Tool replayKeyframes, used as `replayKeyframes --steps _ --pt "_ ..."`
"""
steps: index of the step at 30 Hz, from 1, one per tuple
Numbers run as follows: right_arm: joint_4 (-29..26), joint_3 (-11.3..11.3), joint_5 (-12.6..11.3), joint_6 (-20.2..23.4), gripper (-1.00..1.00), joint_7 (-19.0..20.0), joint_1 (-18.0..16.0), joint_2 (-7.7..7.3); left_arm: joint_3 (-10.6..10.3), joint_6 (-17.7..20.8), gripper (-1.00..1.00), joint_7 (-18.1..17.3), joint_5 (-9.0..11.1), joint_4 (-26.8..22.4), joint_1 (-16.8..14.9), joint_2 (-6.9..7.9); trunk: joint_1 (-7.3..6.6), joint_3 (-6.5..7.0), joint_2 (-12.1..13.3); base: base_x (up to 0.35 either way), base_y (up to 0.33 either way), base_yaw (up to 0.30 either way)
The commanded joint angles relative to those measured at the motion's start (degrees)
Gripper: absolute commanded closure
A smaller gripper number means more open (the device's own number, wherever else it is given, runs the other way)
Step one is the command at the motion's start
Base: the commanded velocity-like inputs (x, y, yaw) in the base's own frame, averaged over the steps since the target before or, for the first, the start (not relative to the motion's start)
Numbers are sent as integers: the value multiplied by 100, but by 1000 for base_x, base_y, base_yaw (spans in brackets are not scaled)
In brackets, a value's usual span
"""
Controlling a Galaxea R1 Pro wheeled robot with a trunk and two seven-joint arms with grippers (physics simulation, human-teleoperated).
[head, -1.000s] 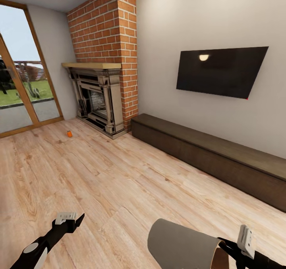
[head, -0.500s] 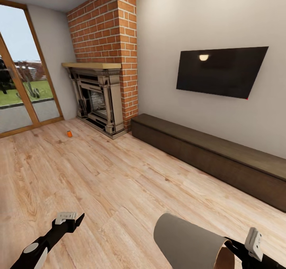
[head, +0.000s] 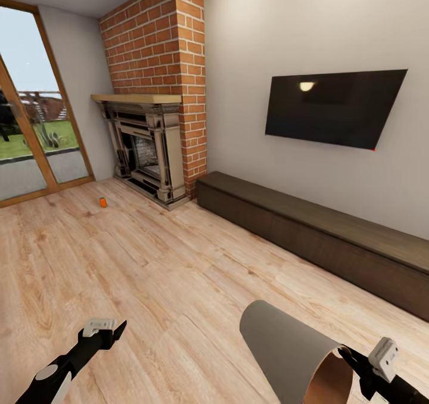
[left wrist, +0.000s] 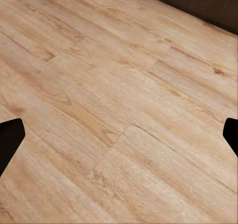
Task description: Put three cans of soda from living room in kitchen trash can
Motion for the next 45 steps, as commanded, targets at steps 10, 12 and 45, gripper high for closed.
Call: replayKeyframes --steps 10,12,45 --pt "52 27 -13 -21 100 -163 -2 10 1 0 -100 0 -7 7 0 0 0 1 0 318 4 0" --pt "65 32 -12 -21 100 -178 -2 39 4 0 -100 0 -8 9 0 0 0 1 0 316 86 0" --pt "98 38 3 -21 100 -181 -2 119 0 0 -100 0 -3 10 0 0 0 1 0 248 212 0"
